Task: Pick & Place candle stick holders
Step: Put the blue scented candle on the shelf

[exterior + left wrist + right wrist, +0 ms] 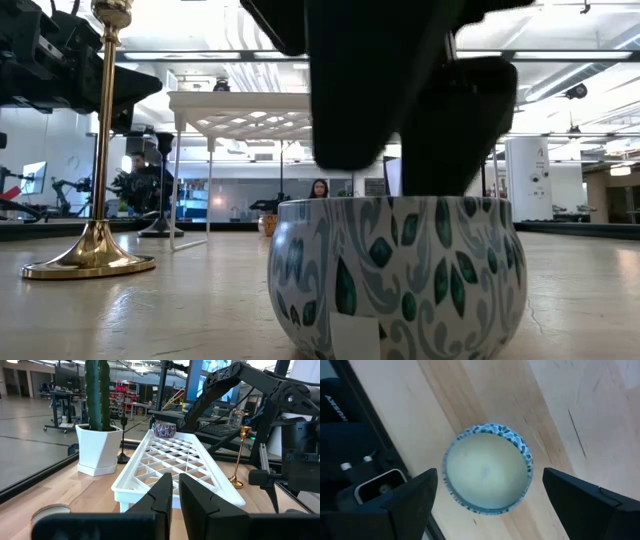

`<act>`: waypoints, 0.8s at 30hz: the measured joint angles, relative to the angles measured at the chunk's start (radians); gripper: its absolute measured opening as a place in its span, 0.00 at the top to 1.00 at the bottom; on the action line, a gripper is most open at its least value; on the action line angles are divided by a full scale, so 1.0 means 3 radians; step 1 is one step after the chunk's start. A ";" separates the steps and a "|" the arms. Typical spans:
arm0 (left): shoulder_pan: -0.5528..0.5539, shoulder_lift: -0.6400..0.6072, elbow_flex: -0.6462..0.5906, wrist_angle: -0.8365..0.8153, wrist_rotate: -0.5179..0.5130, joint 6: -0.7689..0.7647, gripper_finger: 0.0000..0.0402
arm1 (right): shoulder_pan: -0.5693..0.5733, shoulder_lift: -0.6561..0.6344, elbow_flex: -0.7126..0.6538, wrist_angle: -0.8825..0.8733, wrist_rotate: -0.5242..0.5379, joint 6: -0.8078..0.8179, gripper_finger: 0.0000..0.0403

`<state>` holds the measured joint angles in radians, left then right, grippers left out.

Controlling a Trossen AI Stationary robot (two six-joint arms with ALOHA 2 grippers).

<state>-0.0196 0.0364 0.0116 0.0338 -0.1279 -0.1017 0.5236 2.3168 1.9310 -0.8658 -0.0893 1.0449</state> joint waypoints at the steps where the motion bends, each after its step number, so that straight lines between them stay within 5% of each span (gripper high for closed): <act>1: -0.0001 0.0000 0.0000 0.0000 0.0000 0.0000 0.91 | 0.0000 0.0000 -0.0035 0.0043 -0.0012 0.0010 0.11; 24: -0.0001 0.0000 0.0000 0.0001 0.0000 0.0000 0.91 | 0.0003 -0.0021 -0.0433 0.0639 0.0007 0.0081 0.13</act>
<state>-0.0199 0.0364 0.0116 0.0341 -0.1280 -0.1017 0.5243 2.3104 1.8009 -0.6742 -0.0873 1.0692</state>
